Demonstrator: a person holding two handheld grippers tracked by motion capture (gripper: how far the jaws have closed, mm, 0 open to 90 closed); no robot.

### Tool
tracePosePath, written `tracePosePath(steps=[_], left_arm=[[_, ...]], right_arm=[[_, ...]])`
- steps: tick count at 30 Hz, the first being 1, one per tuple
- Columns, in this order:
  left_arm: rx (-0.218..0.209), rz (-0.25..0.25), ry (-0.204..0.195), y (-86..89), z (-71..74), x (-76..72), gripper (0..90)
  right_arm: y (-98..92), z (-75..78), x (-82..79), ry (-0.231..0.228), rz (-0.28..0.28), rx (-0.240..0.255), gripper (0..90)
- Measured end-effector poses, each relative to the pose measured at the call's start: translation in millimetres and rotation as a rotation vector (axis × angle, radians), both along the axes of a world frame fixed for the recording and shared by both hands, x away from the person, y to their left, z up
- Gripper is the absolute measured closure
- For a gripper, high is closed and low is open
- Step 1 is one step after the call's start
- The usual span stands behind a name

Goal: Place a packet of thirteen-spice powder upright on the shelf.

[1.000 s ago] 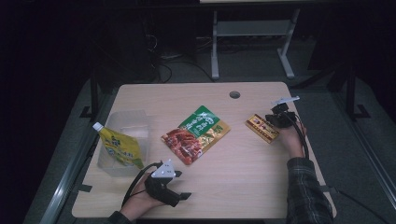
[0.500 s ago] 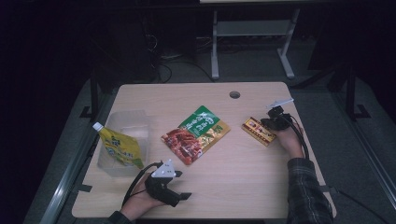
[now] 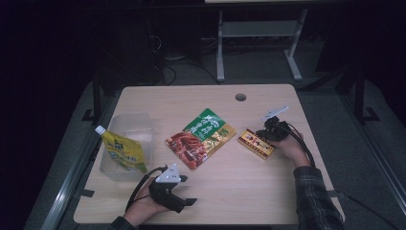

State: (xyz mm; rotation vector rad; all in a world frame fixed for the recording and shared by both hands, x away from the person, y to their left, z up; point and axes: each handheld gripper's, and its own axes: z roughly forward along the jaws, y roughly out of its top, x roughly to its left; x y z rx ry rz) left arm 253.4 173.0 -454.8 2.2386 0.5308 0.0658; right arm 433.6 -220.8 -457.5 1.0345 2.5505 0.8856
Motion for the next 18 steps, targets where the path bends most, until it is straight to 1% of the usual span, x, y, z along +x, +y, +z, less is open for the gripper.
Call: tracePosePath(steps=[1,4,6,9,13,15,18], left_arm=[[0.002,-0.001,-0.002,-0.1,0.3,-0.3,15.6],[-0.001,0.0,-0.001,-0.6,0.5,-1.2,15.7],[-0.002,-0.001,0.001,-0.9,0.3,-1.2,15.6],[0.0,-0.002,0.0,-1.1,0.3,-1.2,15.7],[-0.003,-0.003,-0.001,-1.4,0.7,-1.7,15.6],[-0.001,-0.006,-0.003,-1.4,0.6,-1.5,15.6],[0.0,-0.008,-0.003,-1.4,0.7,-1.7,15.6]], right_arm=[[2.4,0.7,-1.7,0.009,0.011,-0.005,90.0],[9.5,2.2,-7.2,0.016,0.041,-0.022,90.0],[13.7,3.2,-13.5,0.007,0.067,-0.041,90.0],[15.9,3.8,-21.4,0.019,0.086,-0.038,90.0],[16.2,5.7,-30.3,0.033,0.101,-0.048,90.0],[15.1,6.6,-34.8,0.033,0.103,-0.038,90.0],[13.1,6.5,-42.1,0.054,0.12,-0.006,90.0]])
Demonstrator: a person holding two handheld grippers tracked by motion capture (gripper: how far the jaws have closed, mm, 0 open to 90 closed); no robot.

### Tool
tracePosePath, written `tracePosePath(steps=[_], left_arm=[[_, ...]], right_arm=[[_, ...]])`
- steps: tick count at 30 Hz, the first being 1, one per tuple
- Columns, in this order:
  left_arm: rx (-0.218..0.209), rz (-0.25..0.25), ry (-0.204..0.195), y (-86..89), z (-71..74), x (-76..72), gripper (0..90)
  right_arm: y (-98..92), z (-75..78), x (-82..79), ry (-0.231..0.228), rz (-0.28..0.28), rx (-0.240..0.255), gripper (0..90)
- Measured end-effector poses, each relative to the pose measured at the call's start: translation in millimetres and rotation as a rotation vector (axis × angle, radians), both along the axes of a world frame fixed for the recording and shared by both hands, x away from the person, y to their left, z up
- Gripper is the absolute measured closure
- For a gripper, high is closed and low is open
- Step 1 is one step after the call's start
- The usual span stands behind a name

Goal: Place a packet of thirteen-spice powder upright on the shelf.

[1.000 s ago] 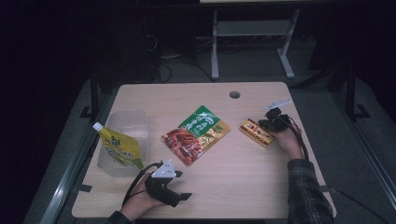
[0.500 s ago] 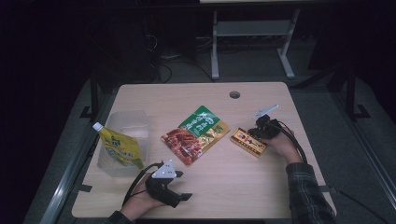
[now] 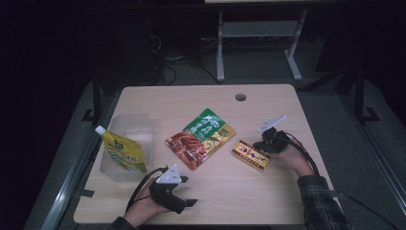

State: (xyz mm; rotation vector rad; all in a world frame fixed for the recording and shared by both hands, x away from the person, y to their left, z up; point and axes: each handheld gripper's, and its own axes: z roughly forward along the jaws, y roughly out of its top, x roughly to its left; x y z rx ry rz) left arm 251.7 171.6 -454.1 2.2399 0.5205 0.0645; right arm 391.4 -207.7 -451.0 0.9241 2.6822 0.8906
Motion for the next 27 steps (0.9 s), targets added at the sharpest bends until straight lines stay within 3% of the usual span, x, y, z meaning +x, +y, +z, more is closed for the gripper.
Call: tracePosePath(steps=[3,5,14,16,27], left_arm=[[0.0,-0.001,0.0,0.0,0.0,0.0,15.7],[-0.001,-0.001,0.001,-0.2,-0.1,0.0,15.6],[0.001,-0.008,0.004,-1.2,-0.3,-0.6,15.6],[0.003,-0.01,0.003,-1.2,-0.3,-0.5,15.7],[0.006,-0.023,0.002,-2.6,-0.8,-1.6,15.7]], right_arm=[[3.2,0.2,-7.4,0.024,0.023,0.016,90.0],[8.6,0.5,-13.5,0.014,0.052,0.025,90.0],[48.1,2.1,-28.4,0.004,0.226,0.037,90.0],[60.9,3.3,-34.2,0.019,0.265,0.047,90.0],[94.9,2.3,-54.2,0.039,0.418,0.062,90.0]])
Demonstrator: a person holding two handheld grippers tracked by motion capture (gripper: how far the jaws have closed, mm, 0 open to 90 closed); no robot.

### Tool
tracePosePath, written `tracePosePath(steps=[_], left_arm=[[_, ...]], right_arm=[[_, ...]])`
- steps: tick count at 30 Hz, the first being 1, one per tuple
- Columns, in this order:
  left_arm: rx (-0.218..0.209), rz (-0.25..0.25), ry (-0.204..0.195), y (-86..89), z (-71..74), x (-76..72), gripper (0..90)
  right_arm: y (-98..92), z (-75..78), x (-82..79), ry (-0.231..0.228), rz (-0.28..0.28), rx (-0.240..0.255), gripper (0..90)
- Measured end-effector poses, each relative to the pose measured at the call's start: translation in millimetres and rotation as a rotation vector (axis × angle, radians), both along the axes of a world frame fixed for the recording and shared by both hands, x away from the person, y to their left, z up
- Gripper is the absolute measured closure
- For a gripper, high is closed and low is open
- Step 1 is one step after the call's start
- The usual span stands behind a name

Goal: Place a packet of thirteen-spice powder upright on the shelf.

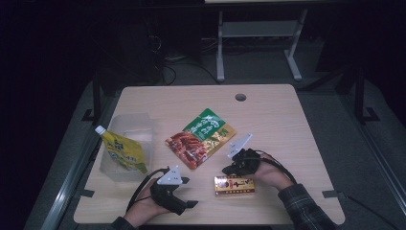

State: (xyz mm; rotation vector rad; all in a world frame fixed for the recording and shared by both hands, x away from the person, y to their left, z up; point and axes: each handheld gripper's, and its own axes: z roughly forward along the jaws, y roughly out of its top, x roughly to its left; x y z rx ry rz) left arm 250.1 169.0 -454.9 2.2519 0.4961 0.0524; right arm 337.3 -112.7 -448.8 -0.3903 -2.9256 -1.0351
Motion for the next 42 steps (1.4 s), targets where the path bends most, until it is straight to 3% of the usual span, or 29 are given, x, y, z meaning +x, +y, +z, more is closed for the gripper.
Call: tracePosePath(steps=[2,5,9,11,13,16,21,28,33,42], left_arm=[[-0.003,-0.002,-0.002,-0.3,0.1,-0.2,15.7],[-0.007,-0.002,-0.009,-1.5,0.6,-0.4,15.6],[-0.013,-0.014,-0.016,-6.5,1.2,0.2,15.5],[-0.011,-0.028,-0.027,-11.8,1.7,2.0,15.5],[-0.014,-0.036,-0.04,-17.3,1.5,4.2,15.5],[-0.007,-0.046,-0.059,-25.7,1.6,9.2,15.5],[-0.009,-0.078,-0.068,-40.1,0.9,16.2,15.3],[0.033,-0.131,-0.063,-60.9,-6.9,21.4,15.0],[0.065,-0.159,-0.055,-69.7,-10.6,23.2,15.9],[0.064,-0.174,-0.048,-75.3,-12.7,25.0,25.4]], right_arm=[[3.9,0.9,-3.5,-0.003,0.008,-0.002,90.0],[-1.6,5.6,-3.6,-0.011,-0.037,0.01,87.9],[-21.4,16.1,-8.1,-0.035,-0.116,0.034,83.9],[-31.7,20.3,-13.5,-0.046,-0.155,0.038,88.6],[-41.7,24.1,-21.1,-0.031,-0.205,0.054,90.0],[-55.1,25.7,-32.0,-0.017,-0.231,0.072,90.0],[-72.0,22.0,-48.1,-0.004,-0.252,0.07,90.0],[-83.8,8.9,-64.2,0.027,-0.258,0.049,90.0],[-86.6,6.8,-65.5,0.029,-0.267,0.044,90.0],[-85.3,2.9,-67.3,0.034,-0.269,0.019,90.0]])
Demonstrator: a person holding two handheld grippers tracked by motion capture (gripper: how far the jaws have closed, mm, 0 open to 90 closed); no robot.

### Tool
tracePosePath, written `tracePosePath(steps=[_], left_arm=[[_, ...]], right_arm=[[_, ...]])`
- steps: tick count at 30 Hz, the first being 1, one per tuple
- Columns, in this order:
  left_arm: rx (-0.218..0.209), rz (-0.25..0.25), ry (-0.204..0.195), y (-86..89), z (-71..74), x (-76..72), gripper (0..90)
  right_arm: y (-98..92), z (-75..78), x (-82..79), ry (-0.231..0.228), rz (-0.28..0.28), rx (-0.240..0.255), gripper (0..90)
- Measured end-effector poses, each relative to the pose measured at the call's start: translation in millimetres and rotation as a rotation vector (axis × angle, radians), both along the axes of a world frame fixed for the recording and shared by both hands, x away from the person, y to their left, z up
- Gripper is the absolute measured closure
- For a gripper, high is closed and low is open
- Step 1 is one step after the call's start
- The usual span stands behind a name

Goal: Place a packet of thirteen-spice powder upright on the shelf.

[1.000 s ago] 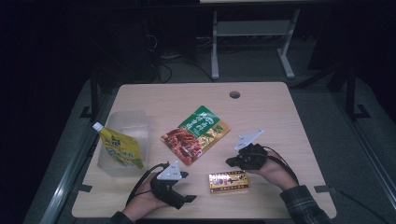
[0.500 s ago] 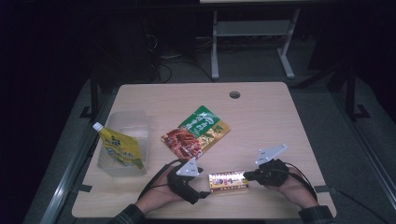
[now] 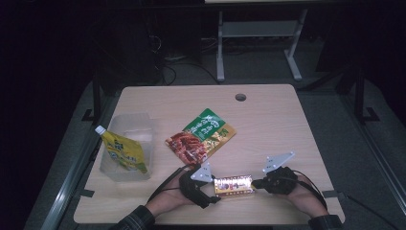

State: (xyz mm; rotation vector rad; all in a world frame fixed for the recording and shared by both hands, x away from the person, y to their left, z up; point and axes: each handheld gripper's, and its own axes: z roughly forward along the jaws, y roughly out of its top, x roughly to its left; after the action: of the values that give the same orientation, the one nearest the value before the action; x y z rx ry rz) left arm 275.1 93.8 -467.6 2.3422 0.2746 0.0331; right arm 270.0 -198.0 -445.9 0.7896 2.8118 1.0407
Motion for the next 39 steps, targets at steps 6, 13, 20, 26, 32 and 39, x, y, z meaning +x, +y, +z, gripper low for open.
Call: tracePosePath(steps=[6,13,20,26,32,39], left_arm=[[0.02,-0.008,-0.019,0.0,1.2,-0.4,30.8],[0.012,-0.017,-0.032,4.3,8.0,-2.4,31.6],[-0.033,-0.02,-0.063,18.4,25.2,-3.9,31.6],[-0.061,-0.005,-0.08,28.0,37.3,-4.5,31.6],[-0.112,0.002,-0.103,35.1,51.7,-4.4,31.6],[-0.173,0.016,-0.116,38.6,66.6,-3.3,31.7]], right_arm=[[-0.8,-0.9,0.6,0.009,0.0,0.007,90.0],[-1.0,-2.8,2.5,0.015,0.005,0.021,90.0],[9.8,-3.8,4.0,0.016,0.032,0.025,90.0],[22.3,-4.8,8.5,0.01,0.056,0.02,90.0],[35.1,-6.4,13.7,0.016,0.083,0.019,90.0],[50.2,-8.4,18.6,0.014,0.112,0.008,90.0]])
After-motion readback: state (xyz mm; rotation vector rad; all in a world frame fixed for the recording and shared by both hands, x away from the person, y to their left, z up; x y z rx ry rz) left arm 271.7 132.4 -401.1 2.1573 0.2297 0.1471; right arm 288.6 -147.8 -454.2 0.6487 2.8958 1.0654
